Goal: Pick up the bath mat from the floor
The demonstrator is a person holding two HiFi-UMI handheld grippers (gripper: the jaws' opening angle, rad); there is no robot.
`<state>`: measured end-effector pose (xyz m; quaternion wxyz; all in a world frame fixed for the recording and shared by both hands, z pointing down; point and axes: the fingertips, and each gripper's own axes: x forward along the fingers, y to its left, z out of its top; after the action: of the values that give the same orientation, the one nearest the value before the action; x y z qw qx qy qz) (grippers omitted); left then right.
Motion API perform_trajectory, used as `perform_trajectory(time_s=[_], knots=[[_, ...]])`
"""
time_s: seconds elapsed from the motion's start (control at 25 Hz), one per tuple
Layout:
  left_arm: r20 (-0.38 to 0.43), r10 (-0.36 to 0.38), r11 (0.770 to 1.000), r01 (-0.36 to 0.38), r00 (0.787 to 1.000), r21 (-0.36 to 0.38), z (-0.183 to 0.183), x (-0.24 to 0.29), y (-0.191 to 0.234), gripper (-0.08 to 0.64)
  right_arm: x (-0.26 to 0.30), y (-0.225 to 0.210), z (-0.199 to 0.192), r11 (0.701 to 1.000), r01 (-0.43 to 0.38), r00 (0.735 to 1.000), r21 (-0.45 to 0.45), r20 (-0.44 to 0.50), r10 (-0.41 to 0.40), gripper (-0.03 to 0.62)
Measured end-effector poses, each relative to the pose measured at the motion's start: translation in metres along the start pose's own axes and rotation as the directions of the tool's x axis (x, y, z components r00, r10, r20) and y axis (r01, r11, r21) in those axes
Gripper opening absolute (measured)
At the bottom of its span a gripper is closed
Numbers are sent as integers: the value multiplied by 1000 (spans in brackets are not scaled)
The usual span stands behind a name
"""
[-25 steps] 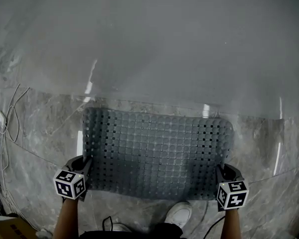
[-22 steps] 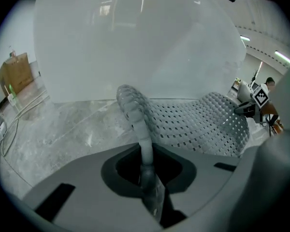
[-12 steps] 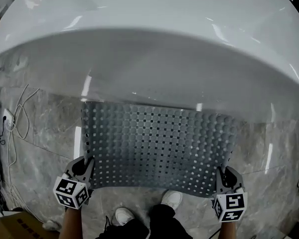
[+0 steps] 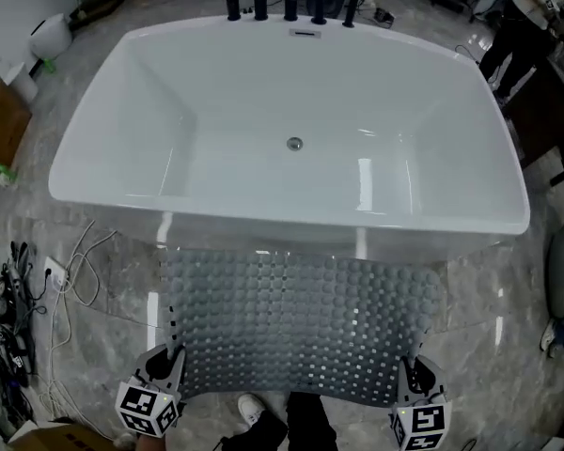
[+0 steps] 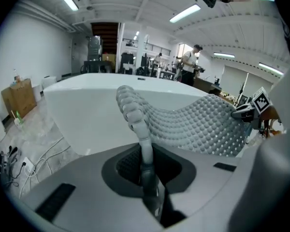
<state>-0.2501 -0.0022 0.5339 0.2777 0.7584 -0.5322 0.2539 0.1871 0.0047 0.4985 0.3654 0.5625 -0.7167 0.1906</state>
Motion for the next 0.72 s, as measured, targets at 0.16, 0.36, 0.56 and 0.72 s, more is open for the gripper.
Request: perform_trajectory(time_s=[0.16, 0.36, 0.56, 0.72], knots=[[76, -2, 1000, 0, 997, 26, 64, -62, -10, 49, -73, -8, 55, 999, 47, 996, 7, 71, -47, 72], [190, -9, 998, -4, 982, 67, 142, -136, -20, 49, -154, -15, 117, 995, 103, 980, 17, 170, -104, 71], [310, -18, 990, -26, 950, 140, 214, -213, -40, 49, -239, -13, 177, 988, 153, 943, 22, 296, -152, 71], [406, -31, 984, -44, 913, 173, 267, -261, -56, 48, -291, -20, 224, 982, 186, 898, 29, 400, -182, 72]])
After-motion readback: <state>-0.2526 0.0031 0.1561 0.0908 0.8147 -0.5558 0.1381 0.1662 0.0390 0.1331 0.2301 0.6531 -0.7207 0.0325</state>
